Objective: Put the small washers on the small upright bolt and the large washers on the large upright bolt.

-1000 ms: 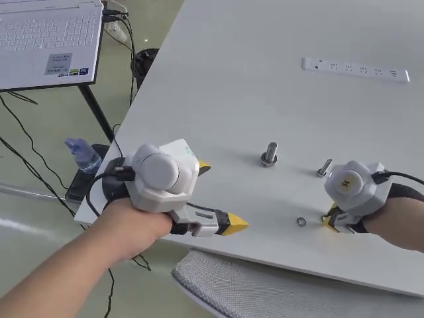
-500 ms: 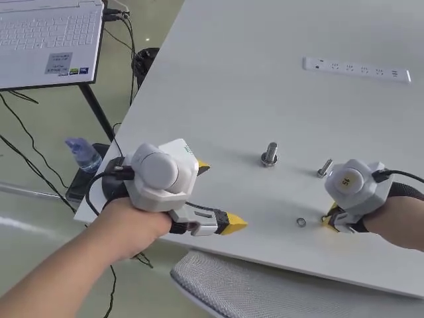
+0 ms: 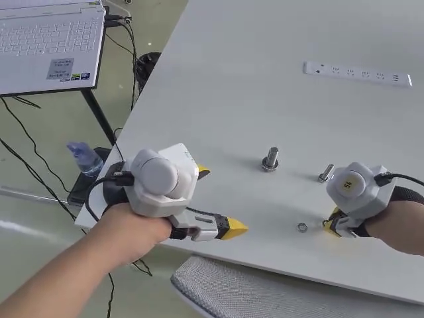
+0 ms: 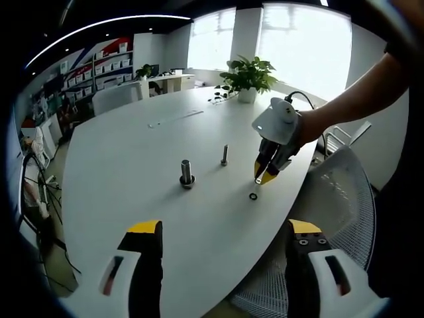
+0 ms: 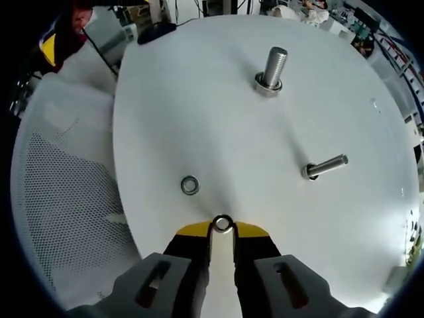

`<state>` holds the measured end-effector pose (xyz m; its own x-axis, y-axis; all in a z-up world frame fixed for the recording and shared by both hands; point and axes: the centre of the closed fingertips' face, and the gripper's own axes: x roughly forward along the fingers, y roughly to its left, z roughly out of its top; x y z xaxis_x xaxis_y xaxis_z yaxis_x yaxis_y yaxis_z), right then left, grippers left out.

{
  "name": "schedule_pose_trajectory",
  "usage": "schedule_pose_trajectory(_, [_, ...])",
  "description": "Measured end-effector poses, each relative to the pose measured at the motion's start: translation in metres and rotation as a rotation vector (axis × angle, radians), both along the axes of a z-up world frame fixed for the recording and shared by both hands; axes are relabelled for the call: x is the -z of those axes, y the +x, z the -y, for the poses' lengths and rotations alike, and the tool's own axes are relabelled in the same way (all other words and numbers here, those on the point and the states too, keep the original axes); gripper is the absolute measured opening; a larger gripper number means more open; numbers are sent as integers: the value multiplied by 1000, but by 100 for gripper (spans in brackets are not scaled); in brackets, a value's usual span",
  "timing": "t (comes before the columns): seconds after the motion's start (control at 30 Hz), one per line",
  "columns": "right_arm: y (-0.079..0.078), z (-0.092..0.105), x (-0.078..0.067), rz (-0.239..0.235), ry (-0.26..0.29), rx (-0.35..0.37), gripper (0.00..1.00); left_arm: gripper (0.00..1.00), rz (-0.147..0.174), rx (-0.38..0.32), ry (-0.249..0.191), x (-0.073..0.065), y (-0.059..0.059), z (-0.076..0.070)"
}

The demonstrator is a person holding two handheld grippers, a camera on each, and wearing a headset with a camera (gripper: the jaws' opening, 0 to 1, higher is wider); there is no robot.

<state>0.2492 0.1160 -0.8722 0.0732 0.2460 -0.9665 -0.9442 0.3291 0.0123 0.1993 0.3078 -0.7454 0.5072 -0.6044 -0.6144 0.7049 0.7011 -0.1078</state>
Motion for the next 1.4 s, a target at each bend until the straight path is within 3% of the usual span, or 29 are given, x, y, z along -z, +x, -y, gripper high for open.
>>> schedule_pose_trajectory(0.43, [8, 7, -13, -11, 3, 28, 13, 75, 10, 7, -10, -3, 2, 5])
schedule_pose_trajectory(0.83, [26, 24, -25, -8, -19, 34, 13, 76, 8, 11, -19, -4, 2, 8])
schedule_pose_trajectory(1.4, [64, 17, -64, 50, 13, 48, 13, 76, 4, -16, -27, -5, -1, 6])
